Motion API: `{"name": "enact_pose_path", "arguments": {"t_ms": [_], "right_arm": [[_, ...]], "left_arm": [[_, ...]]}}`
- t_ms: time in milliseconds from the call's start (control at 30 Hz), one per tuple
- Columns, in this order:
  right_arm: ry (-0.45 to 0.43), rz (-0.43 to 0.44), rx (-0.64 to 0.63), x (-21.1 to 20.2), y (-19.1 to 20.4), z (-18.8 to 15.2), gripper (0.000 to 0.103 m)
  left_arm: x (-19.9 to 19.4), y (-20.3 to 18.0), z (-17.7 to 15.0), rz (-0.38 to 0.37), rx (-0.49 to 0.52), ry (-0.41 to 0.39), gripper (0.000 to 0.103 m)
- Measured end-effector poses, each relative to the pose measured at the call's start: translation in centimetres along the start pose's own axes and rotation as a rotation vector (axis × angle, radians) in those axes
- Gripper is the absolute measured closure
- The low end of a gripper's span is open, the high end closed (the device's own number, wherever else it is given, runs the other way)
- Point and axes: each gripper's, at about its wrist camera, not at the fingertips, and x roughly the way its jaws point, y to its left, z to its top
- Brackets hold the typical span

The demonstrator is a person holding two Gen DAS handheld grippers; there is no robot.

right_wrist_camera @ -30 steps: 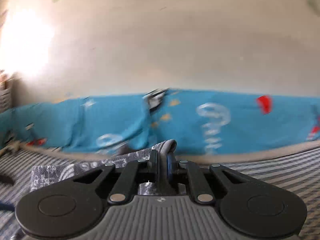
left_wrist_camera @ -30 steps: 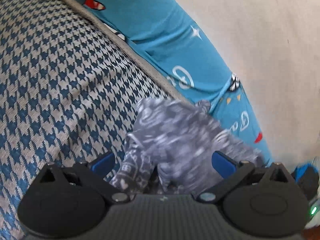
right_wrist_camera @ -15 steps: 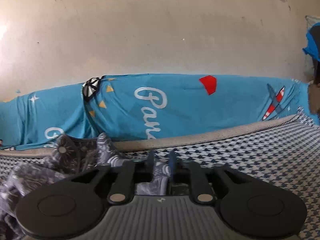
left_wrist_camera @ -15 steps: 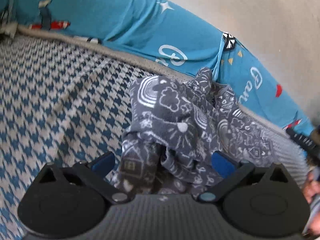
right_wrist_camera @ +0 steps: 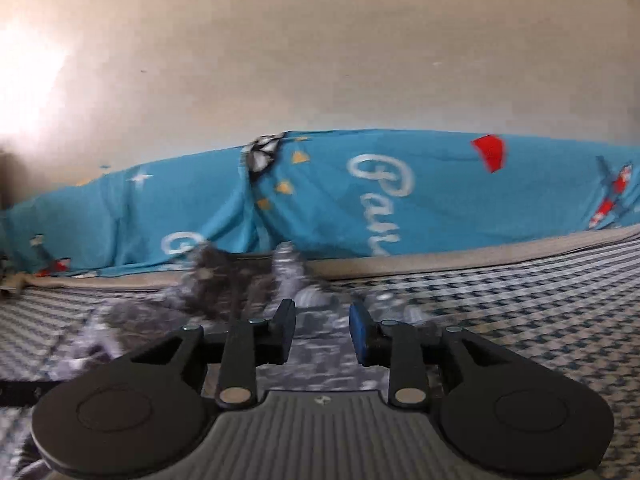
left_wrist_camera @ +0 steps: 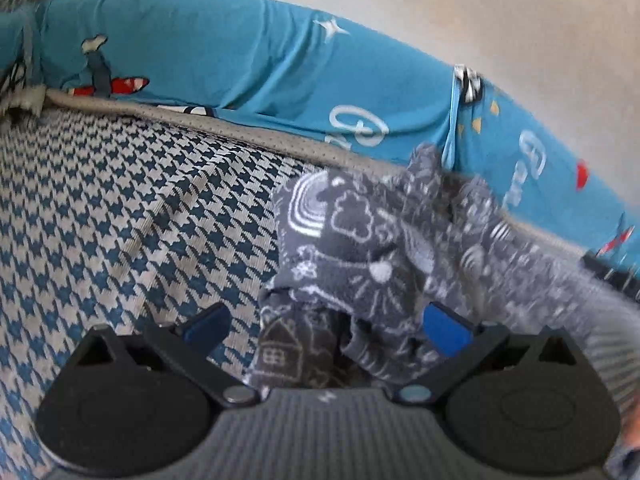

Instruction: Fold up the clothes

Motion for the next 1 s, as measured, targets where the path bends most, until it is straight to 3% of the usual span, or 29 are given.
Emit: {"name": "enact_pose_path", "arguments": {"t_ms": [200,300,567,900,1000], "right_arm": [[0.057,0.114,-0.042,0.7,2.5,-1.3,0.075],[0.083,0.155,-0.079,1.0,3.9,-2.3,0.075],[0.099,0.297,-0.180,0.7,7.5,-4.2,0.075],[0.123,0.299,-0.169,1.2,7.8,-4.5,0.074],[0.123,0.304,-0.169,1.2,7.8,-4.4,0.072]], "left_arm": [[-1.3,3.9,0.6,-0.041,-0.215,-0.071,0.000],[-0.7,5.8,1.0,-0.037,-0.321,-0.067,0.000],[2.0,7.4,1.4,0.012,-0.379,-0.027,0.000],[3.3,5.5,1.1,0.060,-0.234,0.078,0.000],[3.3,3.9,0.4,0.113,-0.117,0.122,0.000]]}}
